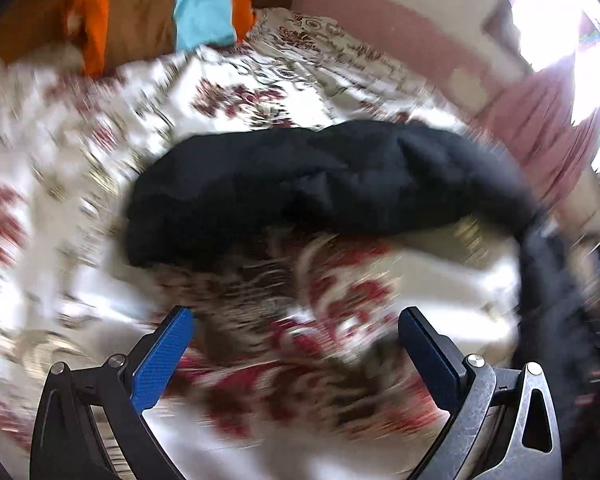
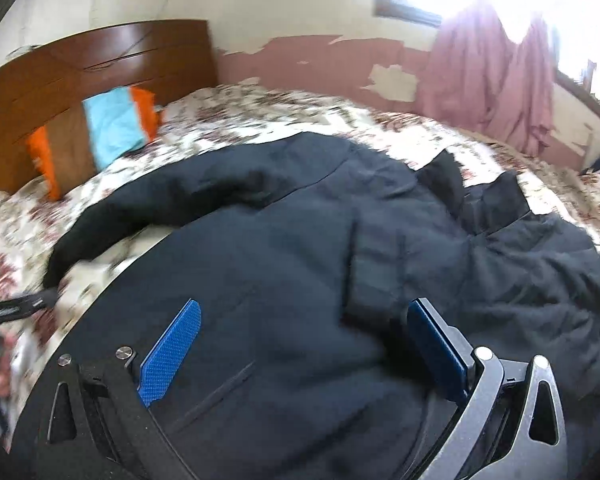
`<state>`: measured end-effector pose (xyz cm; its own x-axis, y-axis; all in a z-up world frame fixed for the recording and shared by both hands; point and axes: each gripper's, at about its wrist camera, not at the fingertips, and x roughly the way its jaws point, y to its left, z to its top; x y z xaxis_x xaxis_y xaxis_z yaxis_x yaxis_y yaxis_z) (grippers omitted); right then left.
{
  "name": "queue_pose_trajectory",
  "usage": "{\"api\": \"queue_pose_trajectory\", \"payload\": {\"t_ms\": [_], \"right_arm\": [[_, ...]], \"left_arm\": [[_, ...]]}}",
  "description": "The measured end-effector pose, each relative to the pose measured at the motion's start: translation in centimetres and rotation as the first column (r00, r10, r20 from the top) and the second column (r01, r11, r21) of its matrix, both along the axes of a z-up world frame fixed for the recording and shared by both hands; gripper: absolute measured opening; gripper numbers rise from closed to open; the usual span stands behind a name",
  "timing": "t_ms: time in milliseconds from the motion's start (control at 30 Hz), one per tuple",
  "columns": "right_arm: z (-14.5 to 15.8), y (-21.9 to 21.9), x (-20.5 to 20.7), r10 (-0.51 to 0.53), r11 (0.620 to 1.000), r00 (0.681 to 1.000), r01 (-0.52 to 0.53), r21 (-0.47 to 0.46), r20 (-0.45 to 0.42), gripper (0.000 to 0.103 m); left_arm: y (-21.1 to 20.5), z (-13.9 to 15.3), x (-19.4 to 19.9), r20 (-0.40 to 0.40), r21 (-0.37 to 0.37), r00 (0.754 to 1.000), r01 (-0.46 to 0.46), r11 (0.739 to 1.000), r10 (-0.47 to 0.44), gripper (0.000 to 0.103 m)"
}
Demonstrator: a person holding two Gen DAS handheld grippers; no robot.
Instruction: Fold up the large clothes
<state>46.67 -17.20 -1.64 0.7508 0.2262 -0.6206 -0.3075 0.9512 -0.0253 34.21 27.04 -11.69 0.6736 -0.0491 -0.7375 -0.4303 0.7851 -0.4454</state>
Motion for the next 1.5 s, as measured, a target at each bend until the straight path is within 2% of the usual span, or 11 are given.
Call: {"api": "queue_pose_trajectory", "payload": {"t_ms": [133, 267, 467, 533, 633, 767, 800, 900, 1100, 1267, 1500], "right_arm": [[0.4, 0.5, 4.5, -0.056, 0.998, 0.998, 0.056, -0.009, 0.011, 0.101], [0.0, 1.4, 8.9, -0.098, 0.995, 0.995, 0.098, -0.013, -0.014, 0.101], [-2.7, 3.3, 13.5, -0.089, 0.996, 0.989, 0.092, 0.014, -0.116, 0.101], [-4.2, 4.2, 14.0, -0.076, 0.997, 0.987, 0.075, -0.014, -0.142, 0.101], [-4.7, 4.2, 13.7, -0.074, 0.997, 0.987, 0.075, 0.002, -0.142, 0.101], [-3.9, 3.6, 12.0, -0.05, 0.999, 0.993, 0.048, -0.014, -0.11, 0.101], [-3.5, 3.4, 11.3, -0.033, 0.999, 0.995, 0.031, -0.022, -0.098, 0.101], [-1.5, 1.5, 8.1, 0.032, 0.999, 0.998, -0.033, -0.018, -0.049, 0.101], [2.3, -4.7, 3.4, 0.039, 0.999, 0.999, -0.039, -0.003, 0.011, 0.101], [4.5, -11.0, 0.9, -0.033, 0.999, 0.998, 0.031, 0.023, 0.049, 0.101], [5.1, -20.1, -1.0, -0.15, 0.986, 0.987, 0.145, 0.081, 0.053, 0.101]], "left_arm": [[1.2, -0.8, 0.6, 0.102, -0.211, 0.992, -0.046, 0.976, 0.069, 0.103], [3.2, -3.0, 1.4, 0.04, -0.368, 0.97, -0.208, 0.906, 0.239, 0.103], [5.6, -5.3, 1.5, 0.001, -0.455, 0.911, -0.366, 0.812, 0.412, 0.103], [5.8, -5.5, 2.2, -0.001, -0.468, 0.909, -0.369, 0.803, 0.417, 0.103], [5.9, -4.8, 2.9, 0.044, -0.451, 0.906, -0.358, 0.817, 0.422, 0.079], [5.8, -2.9, 4.2, 0.094, -0.377, 0.927, -0.305, 0.874, 0.364, 0.019], [5.5, -1.7, 4.7, 0.115, -0.33, 0.932, -0.291, 0.898, 0.344, 0.012], [4.9, 2.3, 5.0, 0.179, -0.17, 0.934, -0.281, 0.944, 0.31, 0.008], [1.3, 12.6, 4.5, 0.38, 0.065, 0.906, -0.227, 0.972, 0.186, 0.007], [-5.9, 20.7, 4.2, 0.492, 0.25, 0.87, -0.123, 0.96, -0.017, 0.007], [-19.4, 25.6, 4.7, 0.506, 0.399, 0.803, 0.106, 0.911, -0.315, 0.007]]}}
